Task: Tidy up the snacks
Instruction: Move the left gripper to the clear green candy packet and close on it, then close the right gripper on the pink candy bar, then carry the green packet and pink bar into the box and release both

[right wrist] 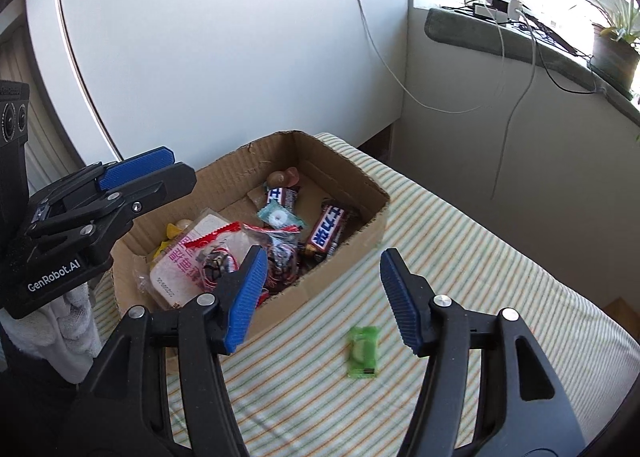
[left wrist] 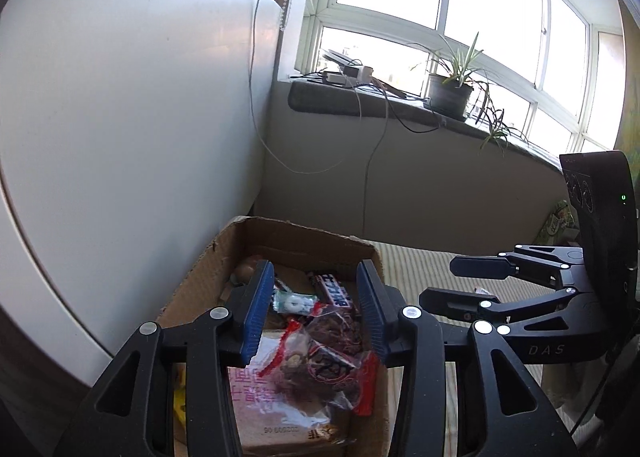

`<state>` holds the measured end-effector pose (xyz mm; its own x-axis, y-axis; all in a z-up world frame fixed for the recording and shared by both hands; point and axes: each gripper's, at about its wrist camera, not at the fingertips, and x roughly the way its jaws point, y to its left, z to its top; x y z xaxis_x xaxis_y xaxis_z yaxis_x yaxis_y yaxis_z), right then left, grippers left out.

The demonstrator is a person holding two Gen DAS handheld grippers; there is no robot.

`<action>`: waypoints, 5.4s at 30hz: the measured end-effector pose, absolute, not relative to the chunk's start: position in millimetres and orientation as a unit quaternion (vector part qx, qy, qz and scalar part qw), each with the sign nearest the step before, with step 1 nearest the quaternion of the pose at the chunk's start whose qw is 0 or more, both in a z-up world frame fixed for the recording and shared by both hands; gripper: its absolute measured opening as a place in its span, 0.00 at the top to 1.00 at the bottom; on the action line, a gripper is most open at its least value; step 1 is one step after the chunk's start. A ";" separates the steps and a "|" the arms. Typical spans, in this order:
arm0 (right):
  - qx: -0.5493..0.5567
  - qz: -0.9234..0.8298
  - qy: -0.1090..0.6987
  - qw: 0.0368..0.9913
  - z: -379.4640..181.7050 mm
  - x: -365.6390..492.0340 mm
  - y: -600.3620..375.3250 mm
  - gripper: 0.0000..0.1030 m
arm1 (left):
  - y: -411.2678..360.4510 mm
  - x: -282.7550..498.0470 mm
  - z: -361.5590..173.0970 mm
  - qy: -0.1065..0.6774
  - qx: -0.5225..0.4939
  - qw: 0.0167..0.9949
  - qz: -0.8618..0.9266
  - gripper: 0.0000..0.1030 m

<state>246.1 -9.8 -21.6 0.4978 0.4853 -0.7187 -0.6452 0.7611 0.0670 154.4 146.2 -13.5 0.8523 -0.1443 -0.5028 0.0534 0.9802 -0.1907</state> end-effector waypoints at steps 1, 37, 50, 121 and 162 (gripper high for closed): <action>-0.103 0.324 0.378 0.861 -21.0 247.8 -16.7 0.40 | 141.1 154.6 -12.7 0.267 -0.082 0.958 -0.056 0.59; -0.078 0.197 0.421 0.882 -68.9 286.6 -172.8 0.40 | 5.5 166.9 -84.9 0.408 -0.024 0.899 -0.158 0.55; -0.103 0.188 0.437 0.874 -99.2 301.5 -190.8 0.40 | 3.9 197.5 -104.2 0.450 -0.029 0.884 -0.124 0.52; -0.150 0.269 0.368 0.877 -27.1 251.7 -82.9 0.80 | 57.6 161.4 -22.3 0.308 -0.029 0.943 -0.125 0.81; -0.176 0.363 0.364 0.839 -42.6 239.8 56.7 0.80 | 169.3 148.6 -31.8 0.298 -0.077 0.951 -0.023 0.81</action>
<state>239.8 56.7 -42.6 0.4709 0.4814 -0.7392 -0.7376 0.6745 -0.0306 148.6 169.3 -31.8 0.8208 -0.0889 -0.5643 -0.0025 0.9873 -0.1591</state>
